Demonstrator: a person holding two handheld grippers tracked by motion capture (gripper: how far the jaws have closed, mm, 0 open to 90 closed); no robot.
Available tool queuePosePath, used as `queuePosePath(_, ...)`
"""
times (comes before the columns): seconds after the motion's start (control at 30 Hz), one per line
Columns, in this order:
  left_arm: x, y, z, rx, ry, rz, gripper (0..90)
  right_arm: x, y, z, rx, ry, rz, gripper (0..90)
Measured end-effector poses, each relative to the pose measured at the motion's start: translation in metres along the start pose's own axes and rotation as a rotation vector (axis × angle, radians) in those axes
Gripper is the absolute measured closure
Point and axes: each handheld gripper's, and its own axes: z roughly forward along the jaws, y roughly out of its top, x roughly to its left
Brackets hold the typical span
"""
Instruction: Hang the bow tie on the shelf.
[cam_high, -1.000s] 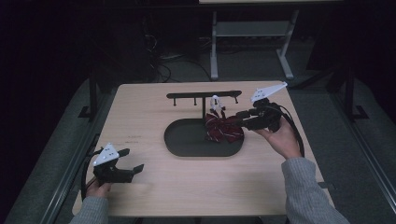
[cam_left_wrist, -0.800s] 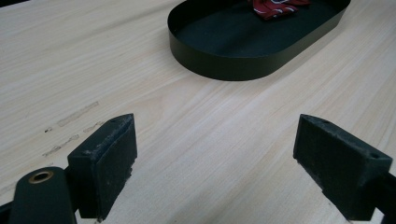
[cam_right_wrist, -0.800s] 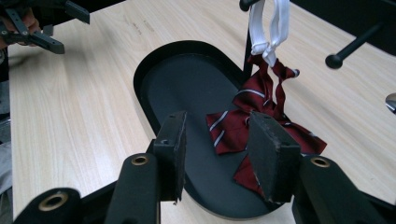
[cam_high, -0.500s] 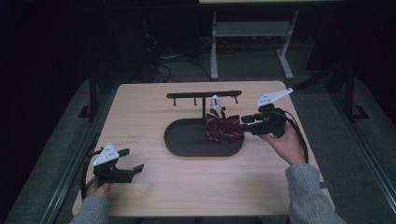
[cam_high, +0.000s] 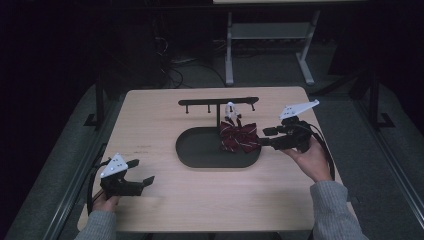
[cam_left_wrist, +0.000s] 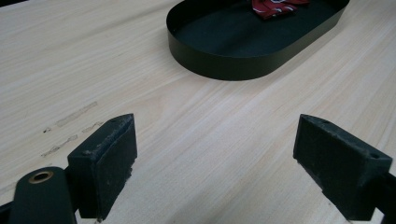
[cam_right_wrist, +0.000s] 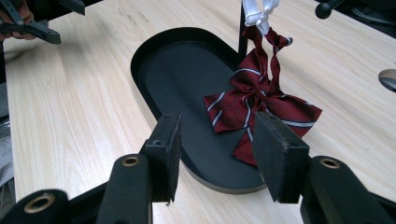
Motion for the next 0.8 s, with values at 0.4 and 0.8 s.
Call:
queuePosePath(0.4, 0.000, 0.000, 0.000, 0.006, 0.000, 0.005, 13.0, -0.002, -0.021, -0.003, 0.002, -0.001, 0.035, 50.4)
queuePosePath(0.8, 0.000, 0.000, 0.000, 0.003, 0.000, 0.002, 13.0, -0.001, -0.038, -0.002, 0.006, -0.006, 0.055, 49.6)
